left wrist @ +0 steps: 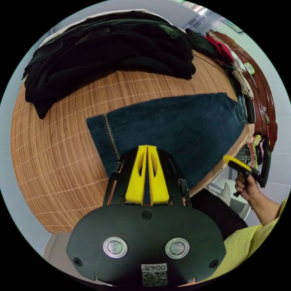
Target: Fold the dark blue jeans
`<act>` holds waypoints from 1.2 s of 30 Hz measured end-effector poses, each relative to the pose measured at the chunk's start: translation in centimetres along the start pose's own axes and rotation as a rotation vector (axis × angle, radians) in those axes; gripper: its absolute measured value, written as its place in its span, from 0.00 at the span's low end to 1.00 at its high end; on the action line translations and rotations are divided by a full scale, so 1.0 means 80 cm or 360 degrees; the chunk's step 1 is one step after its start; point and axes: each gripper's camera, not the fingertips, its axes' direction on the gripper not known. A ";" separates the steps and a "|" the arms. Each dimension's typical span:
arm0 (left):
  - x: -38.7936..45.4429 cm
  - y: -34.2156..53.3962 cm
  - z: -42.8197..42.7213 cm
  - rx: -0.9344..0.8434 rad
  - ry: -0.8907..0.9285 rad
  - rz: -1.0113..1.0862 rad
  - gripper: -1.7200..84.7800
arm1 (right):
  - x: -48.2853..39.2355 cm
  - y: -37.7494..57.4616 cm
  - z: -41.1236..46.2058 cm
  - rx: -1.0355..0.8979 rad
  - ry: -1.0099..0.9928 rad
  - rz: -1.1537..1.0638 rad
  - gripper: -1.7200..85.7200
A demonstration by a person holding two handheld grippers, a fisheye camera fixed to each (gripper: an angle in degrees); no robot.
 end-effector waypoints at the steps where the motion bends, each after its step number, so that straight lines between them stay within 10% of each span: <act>1: 0.009 0.005 0.003 -0.0035 0.0003 0.0025 0.02 | 0.010 0.002 -0.006 0.0006 0.0021 0.0023 0.11; 10: 0.005 -0.002 0.031 -0.0385 -0.0027 -0.0021 0.02 | 0.054 0.007 -0.019 -0.0173 0.0085 0.0059 0.10; 36: -0.120 0.195 0.017 -0.0106 0.0363 -0.0716 0.15 | 0.007 0.110 -0.062 -0.0197 -0.0451 0.0132 0.11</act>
